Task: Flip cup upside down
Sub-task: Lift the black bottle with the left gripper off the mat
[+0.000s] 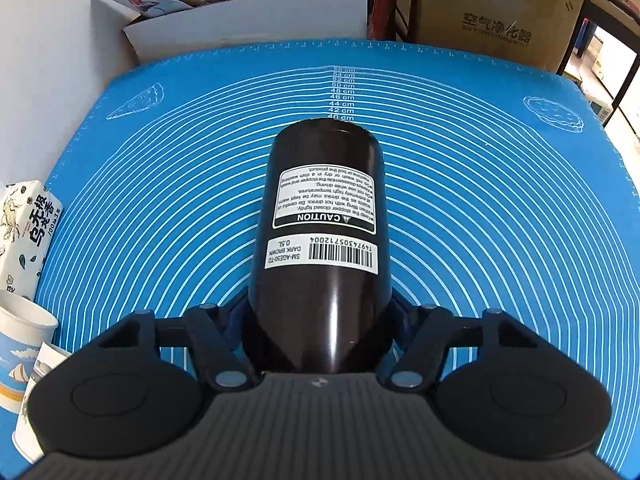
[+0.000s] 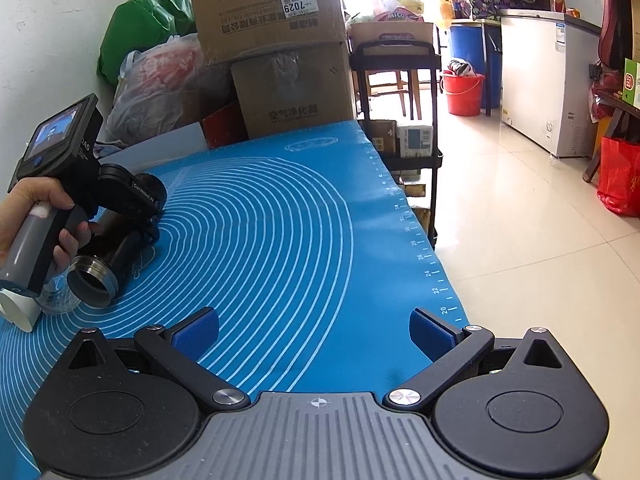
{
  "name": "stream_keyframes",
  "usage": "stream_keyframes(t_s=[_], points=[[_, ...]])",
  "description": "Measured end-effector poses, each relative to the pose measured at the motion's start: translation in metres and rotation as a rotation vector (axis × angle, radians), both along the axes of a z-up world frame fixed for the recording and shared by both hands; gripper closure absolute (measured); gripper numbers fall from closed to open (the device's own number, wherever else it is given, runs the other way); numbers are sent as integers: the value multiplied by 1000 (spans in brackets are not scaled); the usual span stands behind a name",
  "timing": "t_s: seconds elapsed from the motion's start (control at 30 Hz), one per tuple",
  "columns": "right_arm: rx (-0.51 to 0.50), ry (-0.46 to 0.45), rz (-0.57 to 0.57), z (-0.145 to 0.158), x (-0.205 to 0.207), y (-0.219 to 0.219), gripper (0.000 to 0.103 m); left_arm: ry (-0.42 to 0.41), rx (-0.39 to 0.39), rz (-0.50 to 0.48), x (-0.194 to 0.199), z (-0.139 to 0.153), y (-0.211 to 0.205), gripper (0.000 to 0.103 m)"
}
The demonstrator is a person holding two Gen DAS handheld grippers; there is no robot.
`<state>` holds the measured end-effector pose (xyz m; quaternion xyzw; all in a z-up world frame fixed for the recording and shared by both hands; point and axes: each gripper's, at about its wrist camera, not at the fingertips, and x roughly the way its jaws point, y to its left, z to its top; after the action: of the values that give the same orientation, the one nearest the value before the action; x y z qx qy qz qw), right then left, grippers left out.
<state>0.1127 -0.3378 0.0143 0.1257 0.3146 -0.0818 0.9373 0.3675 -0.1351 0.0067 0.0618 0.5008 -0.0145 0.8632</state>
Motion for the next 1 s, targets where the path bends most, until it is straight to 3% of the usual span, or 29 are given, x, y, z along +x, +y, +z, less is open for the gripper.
stream_keyframes(t_s=[0.43, 0.73, 1.0], points=[[-20, -19, -19, 6, -10, -2, 0, -72, -15, -84, -34, 31, -4, 35], [-29, -53, -19, 24, -38, 4, 0, -112, -48, -132, -103, 50, 3, 35], [-46, -71, -14, 37, -69, 12, 0, -144, -74, -132, -160, 47, 11, 35]])
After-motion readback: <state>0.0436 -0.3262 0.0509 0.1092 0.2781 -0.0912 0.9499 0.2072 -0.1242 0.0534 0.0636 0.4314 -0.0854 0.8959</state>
